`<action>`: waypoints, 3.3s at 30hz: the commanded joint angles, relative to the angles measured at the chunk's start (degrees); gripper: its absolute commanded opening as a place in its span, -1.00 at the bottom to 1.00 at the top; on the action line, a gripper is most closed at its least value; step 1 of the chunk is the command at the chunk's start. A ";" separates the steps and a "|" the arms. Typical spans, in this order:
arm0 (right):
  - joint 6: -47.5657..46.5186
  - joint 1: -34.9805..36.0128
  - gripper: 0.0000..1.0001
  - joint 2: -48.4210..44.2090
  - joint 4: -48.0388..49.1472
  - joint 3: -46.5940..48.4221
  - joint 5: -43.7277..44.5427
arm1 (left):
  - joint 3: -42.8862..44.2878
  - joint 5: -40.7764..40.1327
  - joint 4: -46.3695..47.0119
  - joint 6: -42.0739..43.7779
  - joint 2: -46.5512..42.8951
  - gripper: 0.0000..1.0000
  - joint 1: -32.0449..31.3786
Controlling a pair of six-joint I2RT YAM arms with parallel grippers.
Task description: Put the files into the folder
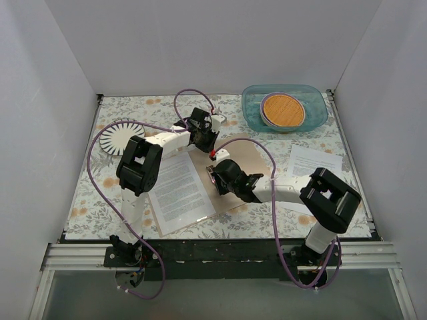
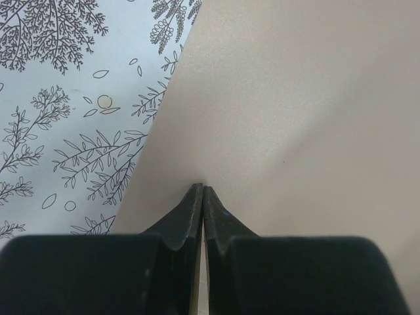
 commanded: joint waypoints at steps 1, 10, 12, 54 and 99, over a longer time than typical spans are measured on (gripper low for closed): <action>-0.37 0.02 -0.97 0.80 -0.66 1.87 1.53 | -3.65 -5.87 -5.80 1.53 2.31 -1.00 0.41; 0.78 0.02 -0.97 2.12 -0.84 0.55 1.35 | -4.00 -5.43 -5.97 1.53 2.05 -1.00 0.32; 1.13 -0.06 -0.97 2.38 -1.19 0.29 1.35 | -4.26 -5.34 -5.88 1.53 1.87 -1.00 0.41; -0.98 -1.65 -0.97 0.37 -1.72 3.18 0.83 | -7.25 -8.15 -3.08 2.76 0.56 -1.00 0.32; 1.66 -2.61 -0.97 5.37 -3.21 2.13 -2.25 | -7.25 -7.72 -3.86 2.58 1.26 -1.00 0.15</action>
